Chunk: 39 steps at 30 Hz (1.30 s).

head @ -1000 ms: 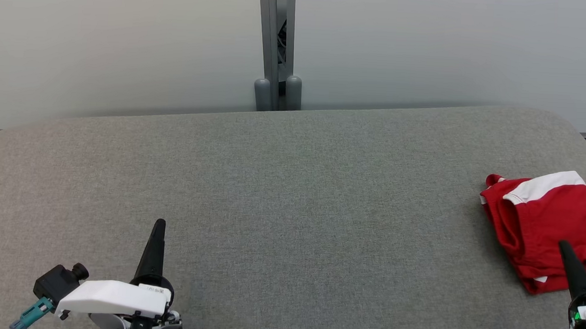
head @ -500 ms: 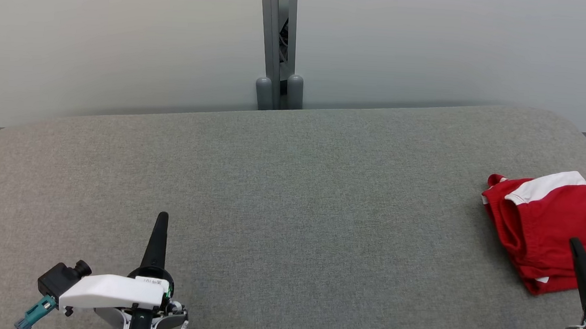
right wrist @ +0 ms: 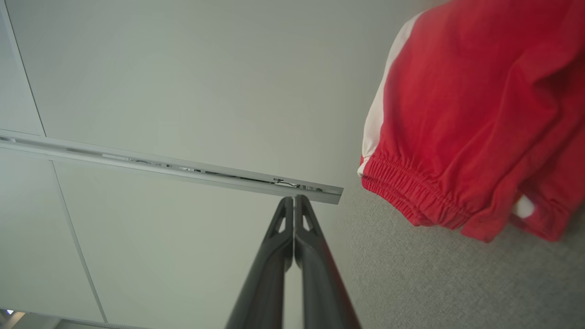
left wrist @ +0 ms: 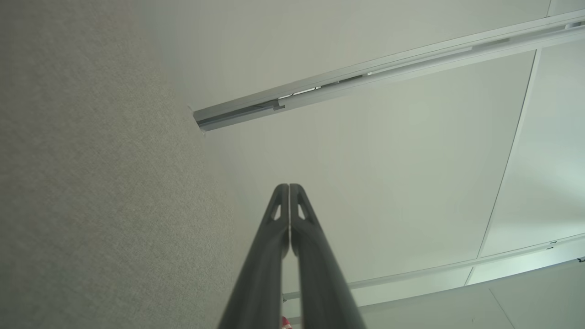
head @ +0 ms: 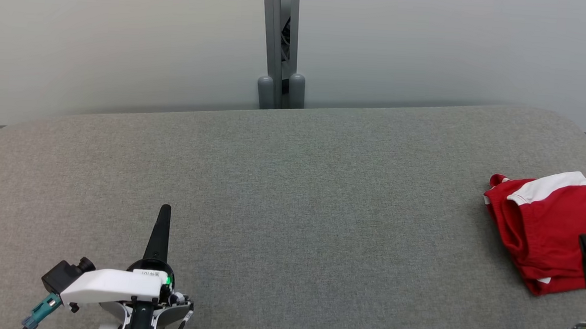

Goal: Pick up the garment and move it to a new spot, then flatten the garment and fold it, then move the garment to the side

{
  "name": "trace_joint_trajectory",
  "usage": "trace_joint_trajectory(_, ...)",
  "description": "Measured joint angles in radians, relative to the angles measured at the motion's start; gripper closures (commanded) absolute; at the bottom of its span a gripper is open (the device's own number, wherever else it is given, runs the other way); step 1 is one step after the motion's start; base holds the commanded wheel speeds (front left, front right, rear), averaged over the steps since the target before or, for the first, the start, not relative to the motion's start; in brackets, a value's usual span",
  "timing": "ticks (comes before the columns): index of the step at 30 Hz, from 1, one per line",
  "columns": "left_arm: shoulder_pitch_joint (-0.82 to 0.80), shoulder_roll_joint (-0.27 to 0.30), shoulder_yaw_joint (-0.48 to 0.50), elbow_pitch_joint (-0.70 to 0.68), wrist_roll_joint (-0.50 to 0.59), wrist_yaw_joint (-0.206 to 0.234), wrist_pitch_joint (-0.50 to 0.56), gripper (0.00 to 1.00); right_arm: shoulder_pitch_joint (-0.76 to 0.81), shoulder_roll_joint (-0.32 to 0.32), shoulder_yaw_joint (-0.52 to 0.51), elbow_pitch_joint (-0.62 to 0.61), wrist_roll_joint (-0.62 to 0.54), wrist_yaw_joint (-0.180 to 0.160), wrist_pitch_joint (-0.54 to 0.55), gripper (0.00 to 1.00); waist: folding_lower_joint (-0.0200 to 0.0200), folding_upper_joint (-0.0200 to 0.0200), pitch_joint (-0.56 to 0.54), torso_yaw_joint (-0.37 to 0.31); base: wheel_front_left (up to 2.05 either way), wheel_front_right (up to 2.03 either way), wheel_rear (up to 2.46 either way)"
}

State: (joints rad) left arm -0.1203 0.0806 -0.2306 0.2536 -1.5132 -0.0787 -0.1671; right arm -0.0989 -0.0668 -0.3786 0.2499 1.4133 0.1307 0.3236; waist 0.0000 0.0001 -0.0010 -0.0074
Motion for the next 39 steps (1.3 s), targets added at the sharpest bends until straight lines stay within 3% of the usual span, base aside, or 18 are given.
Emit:
trace_joint_trajectory(26, -0.033, -0.033, 0.014, 0.028, -0.142, -0.050, 0.007, 1.00, -0.035, 0.001, -0.058, 0.032, 0.161, 0.000, 0.055, 1.00, 0.0000, -0.0001, 0.005, 0.007, 0.00, 0.00, 0.00)
trace_joint_trajectory(39, -0.034, -0.033, 0.014, 0.029, -0.144, -0.052, 0.008, 1.00, -0.035, 0.002, -0.062, 0.033, 0.163, 0.000, 0.057, 1.00, 0.0000, 0.0000, 0.005, 0.007, 0.00, 0.00, 0.00)
